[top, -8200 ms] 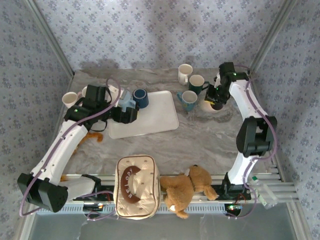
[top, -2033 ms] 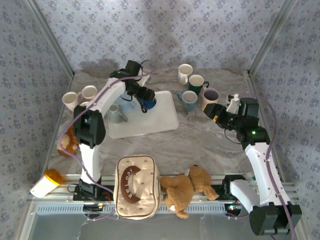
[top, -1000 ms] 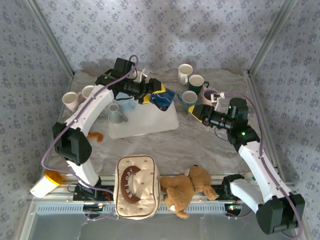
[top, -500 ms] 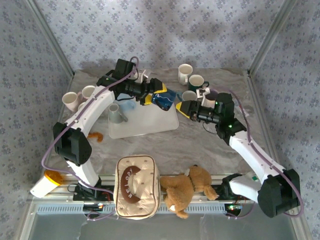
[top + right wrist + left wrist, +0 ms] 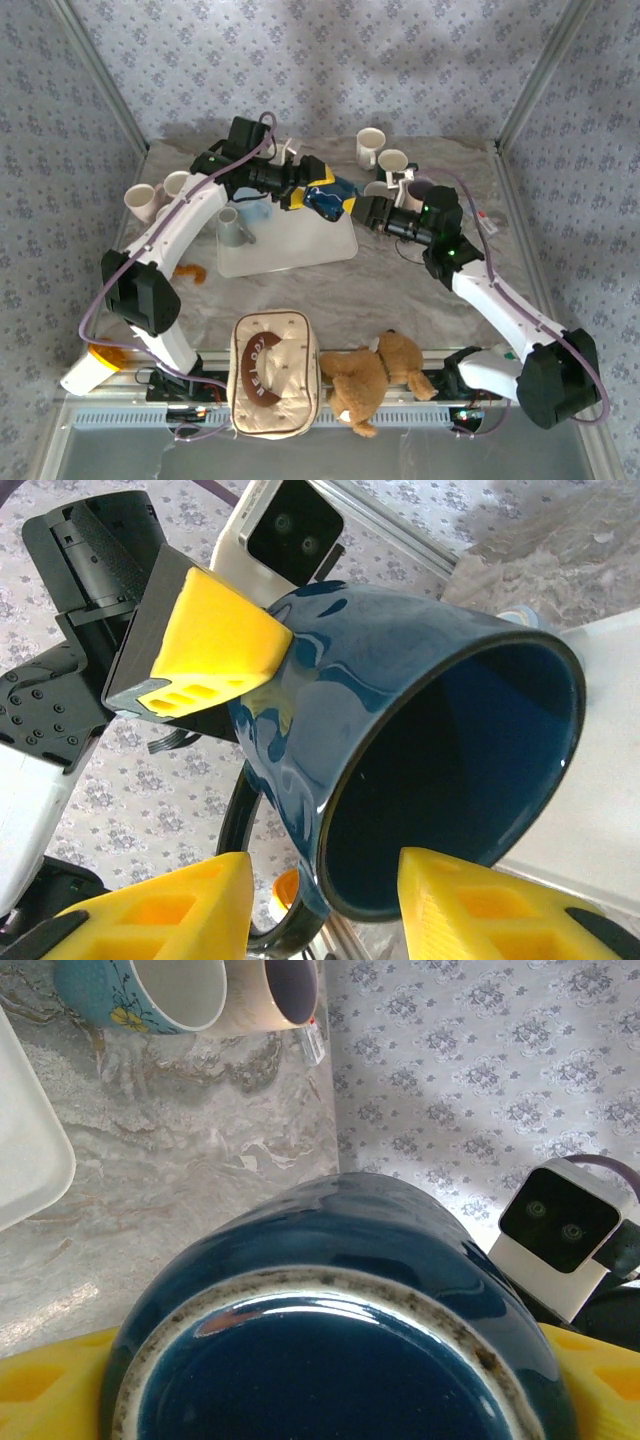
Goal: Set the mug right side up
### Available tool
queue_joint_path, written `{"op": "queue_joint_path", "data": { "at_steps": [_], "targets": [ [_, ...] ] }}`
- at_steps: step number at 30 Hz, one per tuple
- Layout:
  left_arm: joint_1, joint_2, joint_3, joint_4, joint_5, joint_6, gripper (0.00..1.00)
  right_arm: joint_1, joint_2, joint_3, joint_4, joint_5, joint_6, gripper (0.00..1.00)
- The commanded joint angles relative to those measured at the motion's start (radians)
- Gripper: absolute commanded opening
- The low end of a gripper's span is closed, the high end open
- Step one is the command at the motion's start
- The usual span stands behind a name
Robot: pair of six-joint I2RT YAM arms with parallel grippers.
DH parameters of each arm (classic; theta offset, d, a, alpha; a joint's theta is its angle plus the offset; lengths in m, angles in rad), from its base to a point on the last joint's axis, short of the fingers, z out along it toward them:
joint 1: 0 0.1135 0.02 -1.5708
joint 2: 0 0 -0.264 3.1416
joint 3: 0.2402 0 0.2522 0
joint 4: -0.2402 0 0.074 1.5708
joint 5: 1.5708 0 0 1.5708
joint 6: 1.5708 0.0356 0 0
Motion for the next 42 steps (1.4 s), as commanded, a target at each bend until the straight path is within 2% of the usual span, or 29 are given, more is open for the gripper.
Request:
{"op": "queue_joint_path", "data": {
  "at_steps": [1, 7, 13, 17, 28, 35, 42],
  "targets": [
    [-0.011, -0.052, 0.053, 0.038, 0.054, -0.010, 0.64, 0.018, 0.017, 0.022, 0.094, 0.026, -0.018, 0.40],
    [-0.014, -0.058, 0.048, 0.025, 0.054, 0.000, 0.64, 0.043, 0.038, 0.011, 0.200, 0.037, -0.031, 0.33],
    [-0.014, -0.061, 0.042, 0.021, 0.056, 0.002, 0.65, 0.059, 0.050, 0.003, 0.255, 0.060, -0.041, 0.31],
    [-0.014, -0.060, 0.042, 0.019, 0.059, 0.003, 0.66, 0.064, 0.054, 0.006, 0.259, 0.059, -0.056, 0.26],
    [-0.013, -0.016, 0.060, -0.022, 0.077, 0.037, 0.83, 0.072, 0.060, 0.012, 0.283, 0.046, -0.097, 0.07],
    [-0.011, -0.020, 0.078, -0.052, 0.039, 0.077, 0.99, 0.070, 0.067, 0.020, 0.287, 0.039, -0.116, 0.04],
    [0.013, -0.017, 0.091, -0.135, 0.008, 0.166, 1.00, 0.070, 0.062, 0.019, 0.252, 0.047, -0.125, 0.03]
  ]
}}
